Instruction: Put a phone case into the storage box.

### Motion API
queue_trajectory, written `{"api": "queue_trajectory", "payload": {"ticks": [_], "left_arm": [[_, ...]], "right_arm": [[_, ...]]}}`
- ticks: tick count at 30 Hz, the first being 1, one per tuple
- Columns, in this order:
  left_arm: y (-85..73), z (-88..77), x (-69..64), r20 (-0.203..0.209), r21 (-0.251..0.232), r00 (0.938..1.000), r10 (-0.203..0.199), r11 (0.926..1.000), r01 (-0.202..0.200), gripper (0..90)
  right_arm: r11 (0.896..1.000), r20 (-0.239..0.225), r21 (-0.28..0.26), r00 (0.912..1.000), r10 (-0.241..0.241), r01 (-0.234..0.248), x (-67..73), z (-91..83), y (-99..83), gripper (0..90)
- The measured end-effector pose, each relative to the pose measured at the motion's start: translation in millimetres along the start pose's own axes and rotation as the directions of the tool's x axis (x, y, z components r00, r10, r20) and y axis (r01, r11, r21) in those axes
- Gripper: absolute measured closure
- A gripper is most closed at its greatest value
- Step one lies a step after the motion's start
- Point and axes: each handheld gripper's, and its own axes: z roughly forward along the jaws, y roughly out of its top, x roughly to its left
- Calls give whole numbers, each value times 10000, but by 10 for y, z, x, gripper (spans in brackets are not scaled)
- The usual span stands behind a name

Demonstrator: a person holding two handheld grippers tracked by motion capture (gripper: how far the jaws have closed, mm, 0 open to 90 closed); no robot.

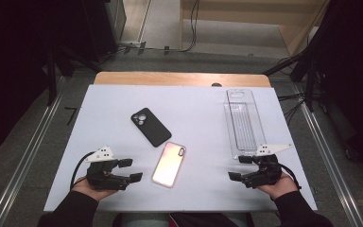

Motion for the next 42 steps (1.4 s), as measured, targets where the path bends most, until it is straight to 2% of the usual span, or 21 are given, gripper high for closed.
{"api": "queue_trajectory", "payload": {"ticks": [32, 42], "left_arm": [[18, -23, -4, -64, -145, 9999, -161, 9998, 160, 277], [102, -20, -18, -232, -131, 9997, 0, 9999, -3, 299]], "right_arm": [[9999, 51, -136, 10000, 9, -8, -3, -15, -2, 118], [10000, 114, -78, 9999, 21, -20, -10, -21, -2, 118]]}}
